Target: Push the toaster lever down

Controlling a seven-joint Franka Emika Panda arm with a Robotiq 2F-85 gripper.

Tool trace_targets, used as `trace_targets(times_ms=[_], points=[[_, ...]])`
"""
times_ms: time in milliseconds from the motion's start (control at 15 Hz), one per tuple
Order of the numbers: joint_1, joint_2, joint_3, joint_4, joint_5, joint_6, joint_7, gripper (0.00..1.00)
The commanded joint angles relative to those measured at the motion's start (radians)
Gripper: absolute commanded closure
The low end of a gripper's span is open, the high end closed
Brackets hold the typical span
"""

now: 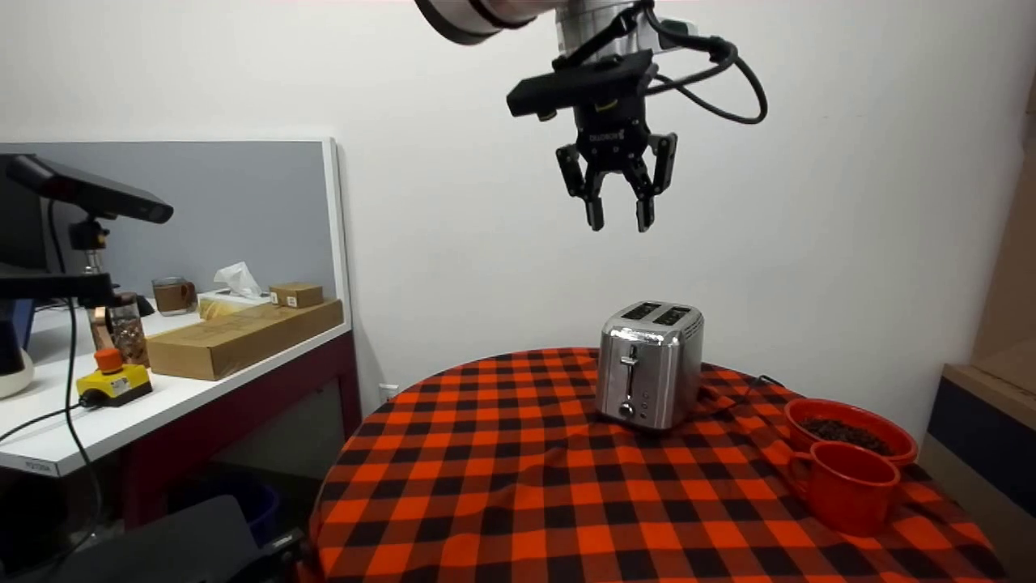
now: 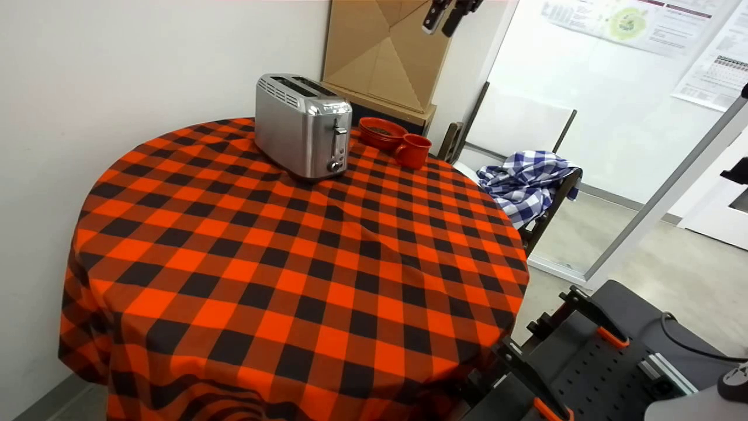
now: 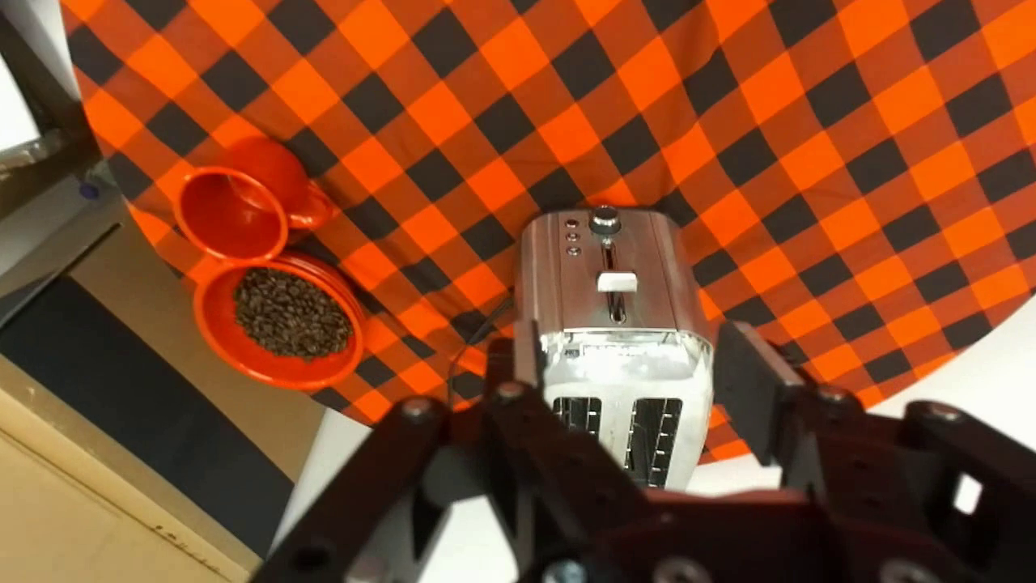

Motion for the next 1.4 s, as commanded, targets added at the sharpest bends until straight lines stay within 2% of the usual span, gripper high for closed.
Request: trace_targets(times_ms=[0,200,267,533,800,1333], points=[[-0.002,0.196,0.026,0.167,0.021,0.057,-0.004,0.72],[-0.005,0.33,0.052,0.283,0.006,0.077,0.028,0.95],[-0.004,0.369,0.059,0.32,0.0,0.073,0.032,0.99],[-0.006,0.501,0.085,0.444,-0.004,0.037,0.029,1.0],[-0.011,0.587,0.1,0.52,-0.005,-0.004,0.013,1.0],[-0.002,0.665,0.09,0.546,-0.037,-0.05,0.033,1.0]])
